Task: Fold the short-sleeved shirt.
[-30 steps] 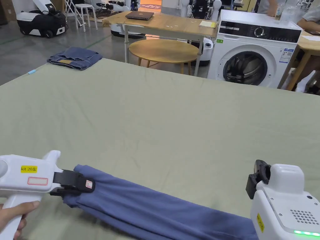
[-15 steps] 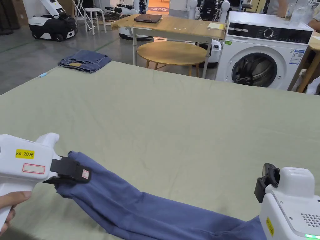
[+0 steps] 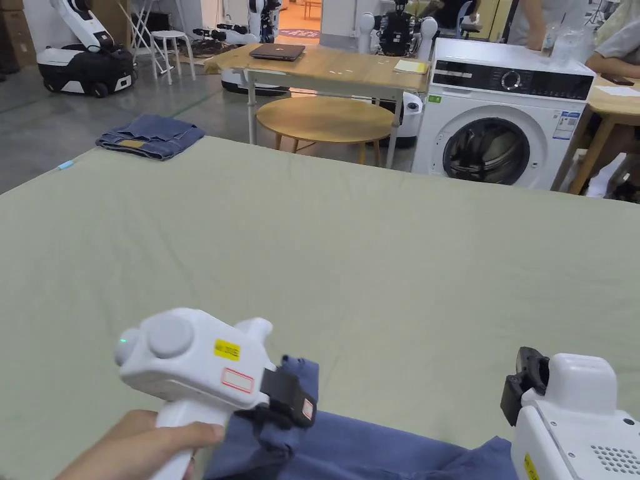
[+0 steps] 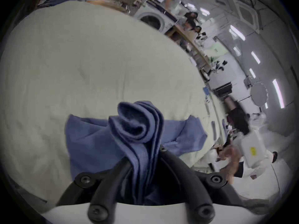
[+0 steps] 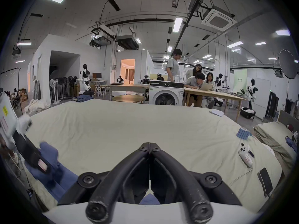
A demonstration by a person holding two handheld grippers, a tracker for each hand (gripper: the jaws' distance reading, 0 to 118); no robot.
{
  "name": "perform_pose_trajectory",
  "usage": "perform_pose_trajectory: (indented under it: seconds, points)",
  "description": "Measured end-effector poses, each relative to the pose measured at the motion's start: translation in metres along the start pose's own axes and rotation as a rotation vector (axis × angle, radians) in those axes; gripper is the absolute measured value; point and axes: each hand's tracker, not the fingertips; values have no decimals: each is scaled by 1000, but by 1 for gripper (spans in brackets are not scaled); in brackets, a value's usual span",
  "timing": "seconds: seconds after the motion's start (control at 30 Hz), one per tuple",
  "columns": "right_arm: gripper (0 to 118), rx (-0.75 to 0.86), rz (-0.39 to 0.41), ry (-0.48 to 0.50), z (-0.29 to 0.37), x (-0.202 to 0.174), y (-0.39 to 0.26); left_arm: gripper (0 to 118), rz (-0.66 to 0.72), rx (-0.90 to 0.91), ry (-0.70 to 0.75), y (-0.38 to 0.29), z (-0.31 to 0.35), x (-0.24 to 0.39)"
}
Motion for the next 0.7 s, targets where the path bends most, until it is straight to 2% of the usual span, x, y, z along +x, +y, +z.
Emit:
perform_pose_trajectory:
  seconds: [0.13,0.3,0.33,0.4,0.43,0.47,0.57,0.63,0.67,0.7]
  points:
    - [0,-15,-3,-12,1,6,-3,2,-2,-108,113,0,-55,1]
    - [0,-27,-1,-24,3,11,-5,5,-4,-120,153,-6,-76,8]
    - [0,-28,0,-25,3,11,-5,11,-3,-114,153,-6,-75,8]
    - [0,-32,5,-28,3,11,-5,38,11,-111,97,-5,-71,6]
    - [0,-34,7,-27,3,11,-6,46,23,-114,46,-6,-68,9]
    - [0,-36,6,-26,3,12,-6,49,15,-110,44,-6,-64,11]
    - [0,-40,5,-23,3,11,-6,48,-65,-74,100,-7,-47,26]
    - [0,-39,3,-22,4,12,-6,48,-47,-61,53,-5,-31,25]
    - [0,-40,3,-22,4,12,-7,44,-24,-51,0,-5,-22,23]
    - [0,-39,1,-21,5,12,-7,35,-15,-28,-37,-4,-12,22]
